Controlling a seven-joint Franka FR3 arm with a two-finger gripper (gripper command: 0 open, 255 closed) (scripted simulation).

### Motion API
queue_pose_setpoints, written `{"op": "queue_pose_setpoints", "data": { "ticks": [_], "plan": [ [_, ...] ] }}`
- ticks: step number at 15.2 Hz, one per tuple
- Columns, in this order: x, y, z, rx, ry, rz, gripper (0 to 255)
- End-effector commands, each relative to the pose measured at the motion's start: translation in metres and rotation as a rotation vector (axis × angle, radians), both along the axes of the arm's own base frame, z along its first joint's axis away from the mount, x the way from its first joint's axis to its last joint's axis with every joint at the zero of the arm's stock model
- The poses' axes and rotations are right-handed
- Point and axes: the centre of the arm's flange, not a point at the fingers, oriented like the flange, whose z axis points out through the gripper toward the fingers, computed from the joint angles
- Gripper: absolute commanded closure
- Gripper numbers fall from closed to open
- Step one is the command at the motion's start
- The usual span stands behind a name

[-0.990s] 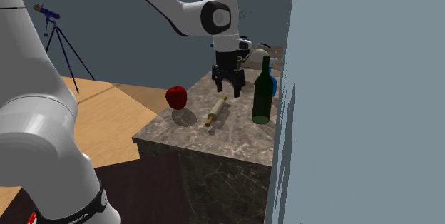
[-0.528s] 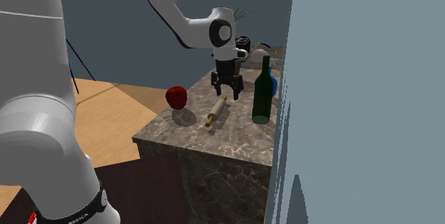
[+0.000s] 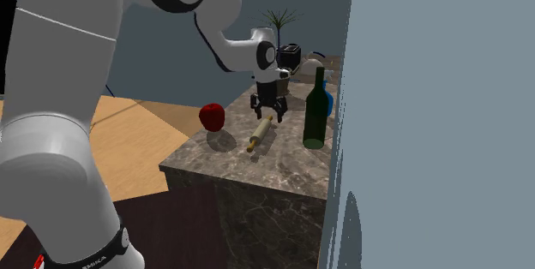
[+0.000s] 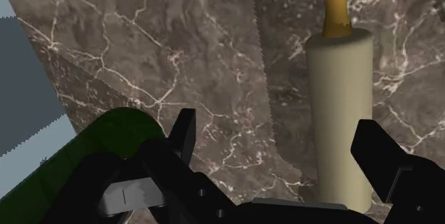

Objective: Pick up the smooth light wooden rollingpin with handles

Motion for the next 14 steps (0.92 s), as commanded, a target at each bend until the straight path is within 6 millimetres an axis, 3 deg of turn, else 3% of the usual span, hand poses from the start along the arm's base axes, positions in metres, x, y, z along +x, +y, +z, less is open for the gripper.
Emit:
{"op": "queue_pose_setpoints", "data": {
  "ticks": [1,7,14],
  "plan": [
    [0.0,0.024,-0.016,0.0,-0.002,0.042,0],
    [-0.004,0.09,-0.059,0.002,-0.009,0.164,0],
    [-0.005,0.093,-0.093,0.002,-0.01,0.171,0]
  ]
}}
